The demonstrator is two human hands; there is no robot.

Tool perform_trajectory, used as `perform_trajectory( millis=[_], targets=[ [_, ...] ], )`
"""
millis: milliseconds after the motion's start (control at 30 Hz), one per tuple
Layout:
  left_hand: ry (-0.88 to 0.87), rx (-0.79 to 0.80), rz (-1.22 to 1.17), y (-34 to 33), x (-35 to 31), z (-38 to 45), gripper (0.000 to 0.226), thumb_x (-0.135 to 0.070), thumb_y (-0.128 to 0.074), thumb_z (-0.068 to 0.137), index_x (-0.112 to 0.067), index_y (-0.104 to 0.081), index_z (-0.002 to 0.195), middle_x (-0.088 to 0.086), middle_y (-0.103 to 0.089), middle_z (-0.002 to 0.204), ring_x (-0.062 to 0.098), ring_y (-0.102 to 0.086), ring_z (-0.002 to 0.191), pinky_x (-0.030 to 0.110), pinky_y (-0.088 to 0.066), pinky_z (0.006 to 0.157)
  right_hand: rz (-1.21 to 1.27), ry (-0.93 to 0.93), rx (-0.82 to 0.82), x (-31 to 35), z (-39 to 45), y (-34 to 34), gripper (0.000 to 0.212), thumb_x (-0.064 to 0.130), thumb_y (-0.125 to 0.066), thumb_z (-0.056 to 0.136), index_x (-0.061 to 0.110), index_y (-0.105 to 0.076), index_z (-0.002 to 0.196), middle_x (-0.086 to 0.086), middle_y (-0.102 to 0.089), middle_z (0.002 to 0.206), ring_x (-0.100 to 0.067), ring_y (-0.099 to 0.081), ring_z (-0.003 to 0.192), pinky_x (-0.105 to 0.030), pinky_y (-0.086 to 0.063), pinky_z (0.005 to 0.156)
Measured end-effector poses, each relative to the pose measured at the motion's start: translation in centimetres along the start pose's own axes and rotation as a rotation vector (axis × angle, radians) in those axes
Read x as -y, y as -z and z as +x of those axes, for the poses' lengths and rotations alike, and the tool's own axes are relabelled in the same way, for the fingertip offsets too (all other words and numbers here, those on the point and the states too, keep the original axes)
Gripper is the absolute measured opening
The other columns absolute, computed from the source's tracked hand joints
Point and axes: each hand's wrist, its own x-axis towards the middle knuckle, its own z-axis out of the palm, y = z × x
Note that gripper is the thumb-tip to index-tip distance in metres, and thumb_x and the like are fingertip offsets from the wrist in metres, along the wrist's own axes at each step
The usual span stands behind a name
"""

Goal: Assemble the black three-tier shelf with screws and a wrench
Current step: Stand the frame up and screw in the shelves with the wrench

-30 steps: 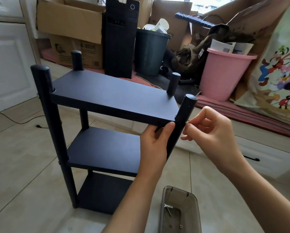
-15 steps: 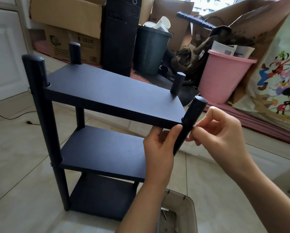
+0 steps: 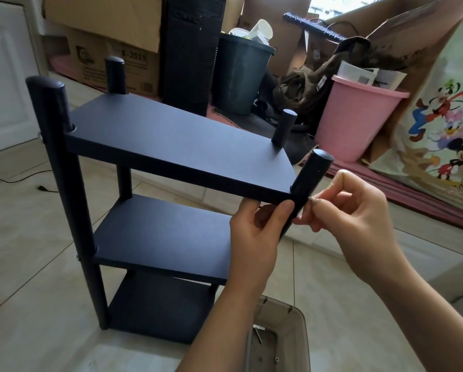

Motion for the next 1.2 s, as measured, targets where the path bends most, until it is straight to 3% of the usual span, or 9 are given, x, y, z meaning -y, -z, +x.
perform_trajectory(
  millis=[100, 200, 367, 600, 733, 833, 967, 1067, 1200],
  targets=[
    [0.005, -0.006, -0.024, -0.2, 0.0, 0.0, 0.018, -0.011, -0.066, 0.096, -0.015, -0.069, 0.113, -0.004, -0.077, 0.094, 0.012, -0.074, 0.089, 0.018, -0.055, 0.076, -0.006, -0.006, -0.007, 0.1, 0.0, -0.1, 0.016, -0.004, -0.063, 0.079, -0.007, -0.048, 0.076, -0.012, -0.069, 0.062, -0.021, -0.065, 0.053, -0.042, -0.056, 0.057],
    [0.007, -0.011, -0.043, -0.5, 0.0, 0.1, 0.017, -0.012, -0.066, 0.096, -0.018, -0.069, 0.112, -0.007, -0.077, 0.090, 0.010, -0.073, 0.085, 0.017, -0.054, 0.075, 0.005, 0.006, -0.013, 0.1, 0.1, -0.1, 0.015, -0.005, -0.064, 0.079, -0.008, -0.050, 0.077, -0.013, -0.070, 0.063, -0.021, -0.068, 0.054, -0.027, -0.053, 0.050],
    [0.016, -0.018, -0.027, -0.6, -0.1, 0.2, 0.015, -0.018, -0.067, 0.095, -0.026, -0.071, 0.107, -0.008, -0.077, 0.086, 0.006, -0.072, 0.079, 0.016, -0.054, 0.071, -0.039, 0.039, 0.007, 0.0, 0.0, -0.1, 0.014, -0.003, -0.068, 0.080, -0.006, -0.054, 0.077, -0.011, -0.072, 0.067, -0.013, -0.067, 0.052, -0.019, -0.050, 0.049],
    [0.067, -0.009, -0.018, -0.2, -0.2, 0.3, 0.010, -0.025, -0.069, 0.093, -0.030, -0.074, 0.101, -0.007, -0.077, 0.088, 0.007, -0.073, 0.084, 0.015, -0.053, 0.071, -0.044, 0.056, 0.068, -0.2, 0.0, 0.5, 0.010, -0.007, -0.067, 0.085, -0.005, -0.058, 0.080, -0.011, -0.072, 0.068, -0.020, -0.066, 0.051, -0.023, -0.054, 0.052],
    [0.060, 0.000, 0.009, -0.1, -0.4, 0.4, 0.009, -0.025, -0.069, 0.095, -0.030, -0.075, 0.098, -0.008, -0.076, 0.082, 0.003, -0.070, 0.075, 0.013, -0.051, 0.068, -0.075, 0.085, 0.076, 0.1, -0.1, 0.7, 0.014, 0.009, -0.071, 0.080, -0.002, -0.063, 0.080, -0.007, -0.074, 0.072, -0.022, -0.069, 0.055, -0.028, -0.059, 0.060],
    [0.051, 0.007, 0.026, 0.0, -0.5, 0.5, 0.008, -0.024, -0.068, 0.095, -0.024, -0.073, 0.102, -0.011, -0.074, 0.076, 0.001, -0.067, 0.067, 0.011, -0.049, 0.063, -0.073, 0.080, 0.059, 0.2, 0.0, 0.5, 0.020, 0.017, -0.070, 0.076, -0.001, -0.064, 0.080, -0.006, -0.074, 0.070, -0.021, -0.068, 0.053, -0.025, -0.058, 0.058],
    [0.033, 0.021, 0.019, -0.1, -0.8, 0.6, 0.014, -0.017, -0.067, 0.096, -0.016, -0.071, 0.110, -0.006, -0.078, 0.090, 0.007, -0.074, 0.084, 0.013, -0.053, 0.071, -0.067, 0.063, 0.020, 0.2, 0.2, 0.7, 0.027, 0.024, -0.075, 0.070, 0.001, -0.067, 0.081, -0.007, -0.071, 0.065, -0.018, -0.065, 0.049, -0.021, -0.053, 0.051],
    [0.031, 0.018, 0.018, -0.1, -1.0, 0.6, 0.013, -0.015, -0.067, 0.096, -0.017, -0.071, 0.108, -0.008, -0.077, 0.089, 0.005, -0.073, 0.085, 0.012, -0.053, 0.071, -0.021, 0.043, 0.021, 0.0, 0.4, 0.9, 0.038, 0.026, -0.077, 0.069, 0.010, -0.062, 0.100, -0.010, -0.072, 0.067, -0.023, -0.068, 0.055, -0.023, -0.054, 0.054],
    [0.035, 0.018, 0.002, -0.2, -0.9, 0.4, 0.013, -0.016, -0.067, 0.095, -0.018, -0.070, 0.107, -0.008, -0.078, 0.092, 0.007, -0.074, 0.087, 0.014, -0.053, 0.073, -0.065, 0.107, 0.141, -0.2, 0.6, 1.5, 0.077, 0.022, -0.075, 0.076, 0.044, -0.041, 0.140, -0.013, -0.068, 0.070, -0.022, -0.067, 0.060, -0.021, -0.055, 0.060]
  ],
)
